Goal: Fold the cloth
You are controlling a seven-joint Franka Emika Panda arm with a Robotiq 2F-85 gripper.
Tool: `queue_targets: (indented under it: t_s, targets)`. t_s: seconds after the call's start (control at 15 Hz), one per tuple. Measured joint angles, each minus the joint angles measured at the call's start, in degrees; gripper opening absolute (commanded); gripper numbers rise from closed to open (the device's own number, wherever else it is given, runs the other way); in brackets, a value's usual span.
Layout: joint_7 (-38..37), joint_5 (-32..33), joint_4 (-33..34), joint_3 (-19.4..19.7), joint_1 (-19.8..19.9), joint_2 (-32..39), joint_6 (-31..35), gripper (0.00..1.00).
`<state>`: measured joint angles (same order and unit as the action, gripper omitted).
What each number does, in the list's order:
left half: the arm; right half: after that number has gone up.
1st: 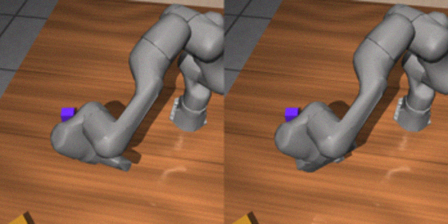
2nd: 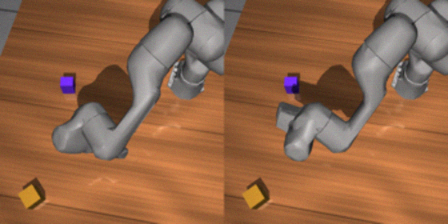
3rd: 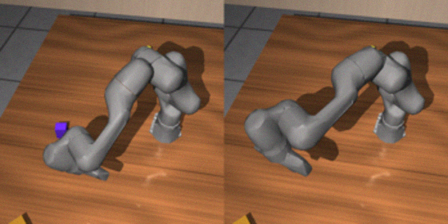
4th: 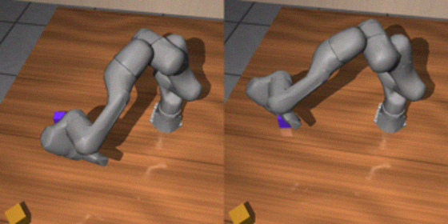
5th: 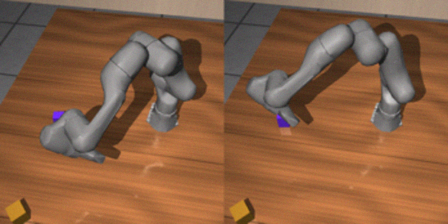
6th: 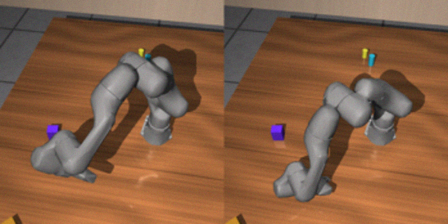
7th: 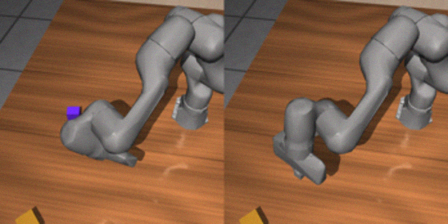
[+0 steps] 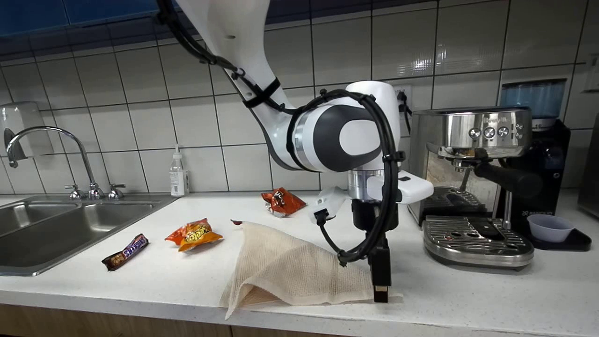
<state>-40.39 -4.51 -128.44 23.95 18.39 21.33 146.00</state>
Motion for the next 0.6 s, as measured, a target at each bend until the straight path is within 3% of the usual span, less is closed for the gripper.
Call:
queue_targets:
  t_s: [0.53,0.6]
  targets:
    - [0.0,0.0,0.6,0.1,-0.3,0.0,0.0,0.03]
    - [0.0,0.0,0.6,0.1,-0.3,0.0,0.0,0.00]
